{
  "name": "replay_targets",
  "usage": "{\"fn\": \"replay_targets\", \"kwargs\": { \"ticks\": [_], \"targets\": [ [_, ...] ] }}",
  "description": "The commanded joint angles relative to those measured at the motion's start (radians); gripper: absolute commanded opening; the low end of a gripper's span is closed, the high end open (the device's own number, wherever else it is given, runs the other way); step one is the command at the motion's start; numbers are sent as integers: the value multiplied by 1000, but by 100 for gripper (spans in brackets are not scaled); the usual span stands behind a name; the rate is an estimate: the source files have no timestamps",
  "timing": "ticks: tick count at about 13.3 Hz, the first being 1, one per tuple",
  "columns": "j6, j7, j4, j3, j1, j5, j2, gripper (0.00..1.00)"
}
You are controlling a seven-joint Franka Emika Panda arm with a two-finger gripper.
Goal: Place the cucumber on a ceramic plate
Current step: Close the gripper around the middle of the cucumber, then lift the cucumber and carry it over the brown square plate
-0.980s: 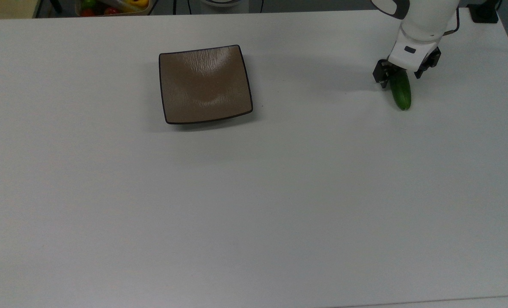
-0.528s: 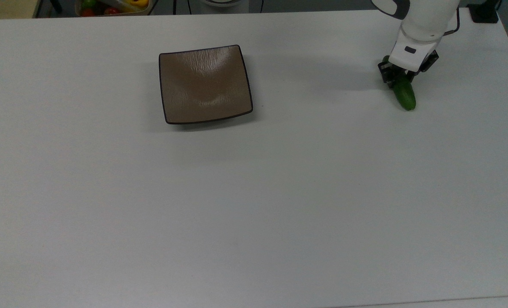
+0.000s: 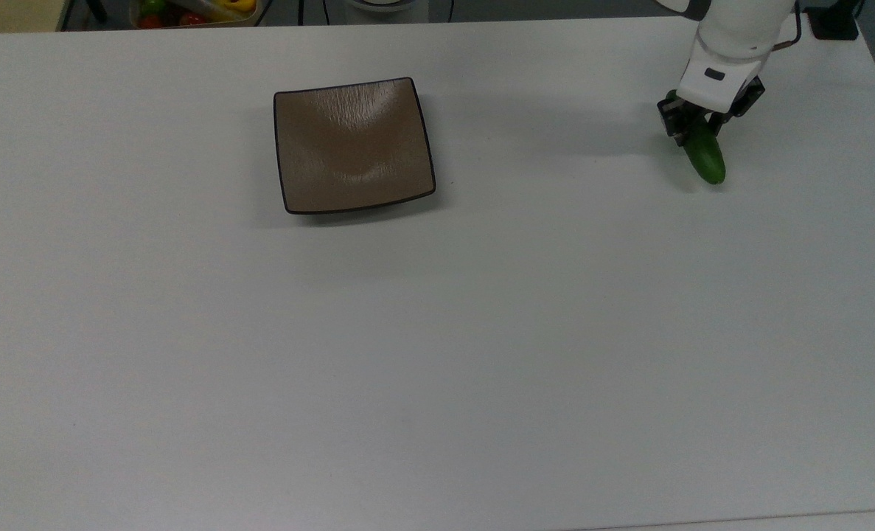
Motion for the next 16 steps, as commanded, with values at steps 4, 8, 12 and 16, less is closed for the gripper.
{"fn": "replay_targets", "kwargs": {
  "ticks": [4,8,12,16],
  "targets": [
    [-298,-47,-16,-18,-103,5,-321,14],
    [-482,-206,-16,-116,-119,62,-489,14],
    [-630,-429,-22,-190,-229,62,-570,17],
    [-613,-636,-74,-190,-463,44,-581,20]
  ]
}}
